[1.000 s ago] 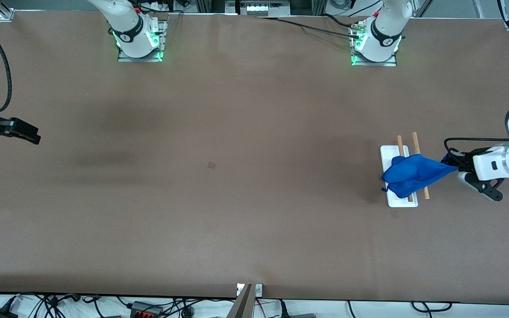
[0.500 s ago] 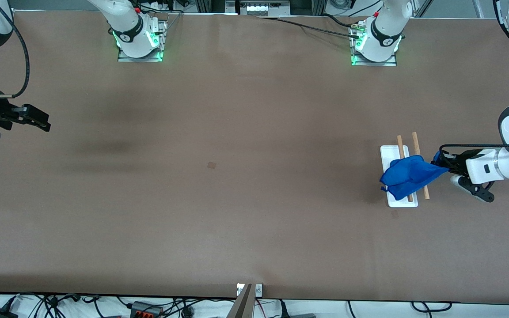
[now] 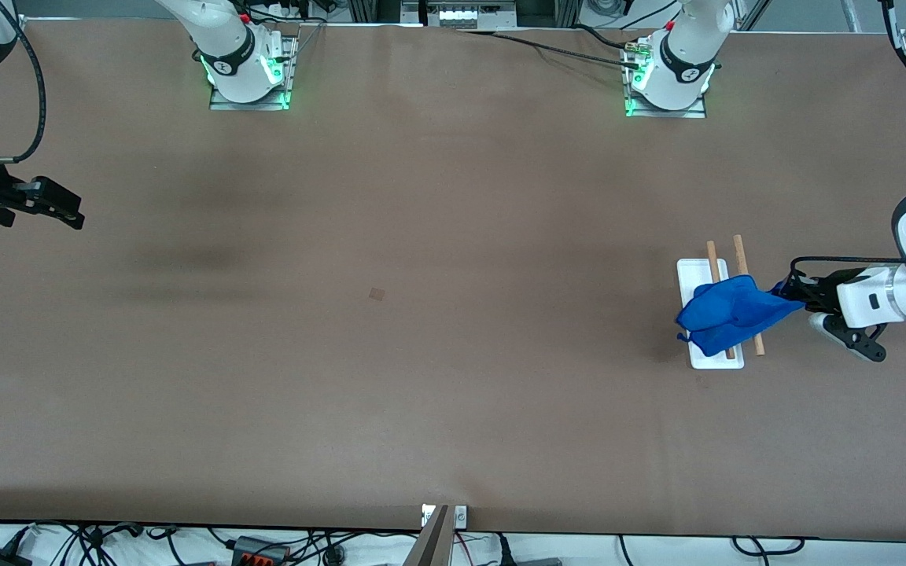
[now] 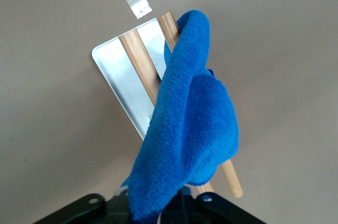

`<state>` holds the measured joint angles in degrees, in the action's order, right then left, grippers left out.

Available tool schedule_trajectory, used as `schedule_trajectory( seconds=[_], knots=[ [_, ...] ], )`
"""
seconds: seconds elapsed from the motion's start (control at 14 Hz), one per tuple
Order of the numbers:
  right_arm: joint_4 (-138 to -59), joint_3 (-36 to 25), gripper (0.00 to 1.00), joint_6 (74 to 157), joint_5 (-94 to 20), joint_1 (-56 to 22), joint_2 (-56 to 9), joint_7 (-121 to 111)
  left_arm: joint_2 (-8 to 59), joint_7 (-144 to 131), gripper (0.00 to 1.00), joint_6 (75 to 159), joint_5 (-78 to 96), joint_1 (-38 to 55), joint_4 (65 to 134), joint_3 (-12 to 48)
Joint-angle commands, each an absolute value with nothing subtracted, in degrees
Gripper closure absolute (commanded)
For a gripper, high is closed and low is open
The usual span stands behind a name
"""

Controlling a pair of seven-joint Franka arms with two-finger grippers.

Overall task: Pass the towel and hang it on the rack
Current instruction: 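Lower the towel over the wooden dowels with the left gripper, then open the left gripper and draw it back from the rack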

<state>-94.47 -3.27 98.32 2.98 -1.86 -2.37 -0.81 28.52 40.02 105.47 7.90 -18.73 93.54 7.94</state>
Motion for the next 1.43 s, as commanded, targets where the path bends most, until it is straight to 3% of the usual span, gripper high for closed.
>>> schedule_trajectory(
  seconds=[0.0, 0.07, 0.14, 0.29, 0.5, 0.93, 1.36],
  knots=[
    [-94.7, -3.5, 0.0, 98.2, 2.0, -2.3, -1.6, -2.1, 28.8, 43.5, 0.46, 106.2, 8.9, -19.1, 93.0, 8.3],
    [-94.7, -3.5, 0.0, 97.0, 1.8, -2.3, -1.5, -1.6, 28.7, 43.7, 0.38, 106.0, 8.9, -19.2, 92.9, 8.2],
    [-94.7, -3.6, 0.0, 96.1, 0.5, -2.1, -1.5, -0.2, 28.7, 43.8, 0.38, 105.9, 8.9, -19.2, 92.9, 8.3],
    [-94.7, -4.0, 0.0, 95.3, -0.1, -1.9, -1.3, -0.7, 28.5, 44.8, 0.2, 105.6, 8.9, -19.3, 92.7, 8.3],
    [-94.8, -3.7, 0.0, 95.3, 0.2, -2.1, -1.3, -1.7, 27.9, 45.2, 0.16, 103.1, 8.8, -19.7, 91.6, 8.3],
    [-95.0, -3.5, 0.0, 95.6, 1.7, -2.3, -1.3, -2.7, 27.2, 44.2, 0.1, 90.7, 8.4, -19.6, 82.3, 8.2],
    [-95.1, -3.5, 0.0, 95.4, 1.8, -2.2, -1.4, -2.7, 23.3, 33.8, 0.07, 87.3, 8.0, -17.8, 81.6, 8.9]
  ],
)
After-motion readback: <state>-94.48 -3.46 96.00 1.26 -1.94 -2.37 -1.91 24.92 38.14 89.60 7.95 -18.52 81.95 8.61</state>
